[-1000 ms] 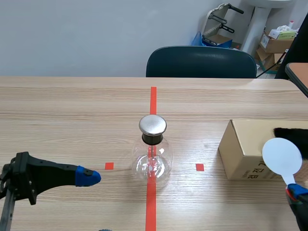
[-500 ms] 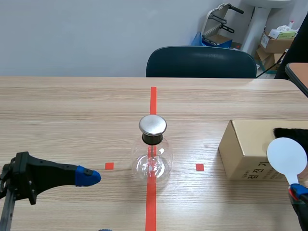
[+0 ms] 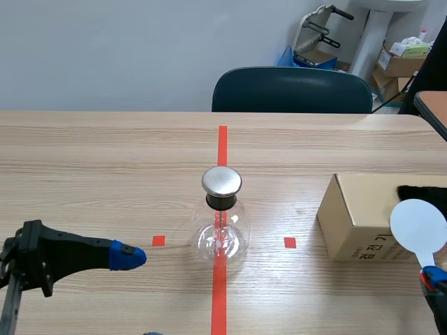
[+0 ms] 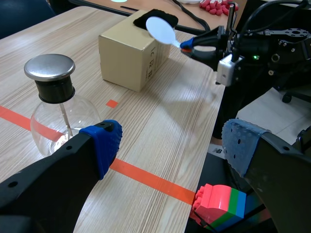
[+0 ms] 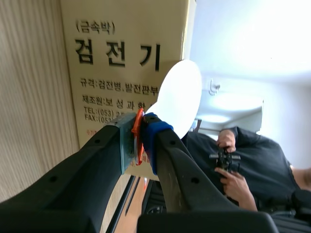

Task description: Do the electroscope experiment

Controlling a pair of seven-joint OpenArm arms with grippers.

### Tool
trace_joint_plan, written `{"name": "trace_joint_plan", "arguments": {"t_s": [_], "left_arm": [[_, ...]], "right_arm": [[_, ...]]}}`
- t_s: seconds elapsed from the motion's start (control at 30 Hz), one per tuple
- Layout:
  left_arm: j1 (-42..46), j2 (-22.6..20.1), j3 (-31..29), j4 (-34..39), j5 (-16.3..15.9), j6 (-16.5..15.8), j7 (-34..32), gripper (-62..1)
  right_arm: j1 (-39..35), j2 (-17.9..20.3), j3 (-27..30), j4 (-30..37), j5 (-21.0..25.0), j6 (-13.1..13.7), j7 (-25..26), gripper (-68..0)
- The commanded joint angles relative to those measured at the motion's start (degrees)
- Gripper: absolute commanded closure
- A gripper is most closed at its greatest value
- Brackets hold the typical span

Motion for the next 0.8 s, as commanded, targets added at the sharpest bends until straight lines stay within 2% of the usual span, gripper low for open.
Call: {"name": "trace_joint_plan", "arguments": {"t_s": [0.0, 0.13, 0.2, 0.27, 0.43, 0.5, 0.57, 0.7, 0.77], "left_arm": [[-0.2, 0.4, -0.3, 1.2, -0.4, -0.4, -0.8, -45.2], [-0.2, 0.4, -0.3, 1.2, -0.3, -0.4, -0.8, -45.2], [-0.2, 0.4, -0.3, 1.2, -0.3, -0.4, -0.8, -45.2], [-0.2, 0.4, -0.3, 1.2, -0.3, -0.4, -0.8, -45.2], [-0.2, 0.4, -0.3, 1.2, -0.3, -0.4, -0.8, -45.2], [-0.2, 0.4, -0.3, 1.2, -0.3, -0.4, -0.8, -45.2], [-0.2, 0.4, -0.3, 1.2, -0.3, -0.4, -0.8, -45.2], [-0.2, 0.4, -0.3, 1.2, -0.3, -0.4, -0.8, -45.2], [-0.2, 0.4, -0.3, 1.2, -0.3, -0.4, -0.7, -45.2]], "right_arm": [[-0.1, 0.9, 0.2, 0.5, 0.7, -2.6, -3.0, -1.0], [-0.1, 0.9, 0.2, 0.5, 1.2, -2.6, -16.0, -1.0], [-0.1, 0.9, 0.2, 0.5, 1.1, -2.6, -20.0, -1.0], [-0.1, 1.0, 0.2, 0.5, 0.9, -2.6, -19.2, -1.0], [0.1, 0.9, 0.1, 0.5, 0.4, -2.6, -4.8, -1.0], [0.0, 0.9, 0.1, 0.5, 0.5, -2.6, -2.6, -1.0], [-0.1, 0.9, 0.1, 0.5, 1.0, -2.6, -4.9, -1.0], [-0.1, 0.9, 0.1, 0.5, 1.6, -2.6, -17.9, -1.0], [-0.1, 1.0, 0.1, 0.5, 1.6, -2.6, -20.0, -1.0]]}}
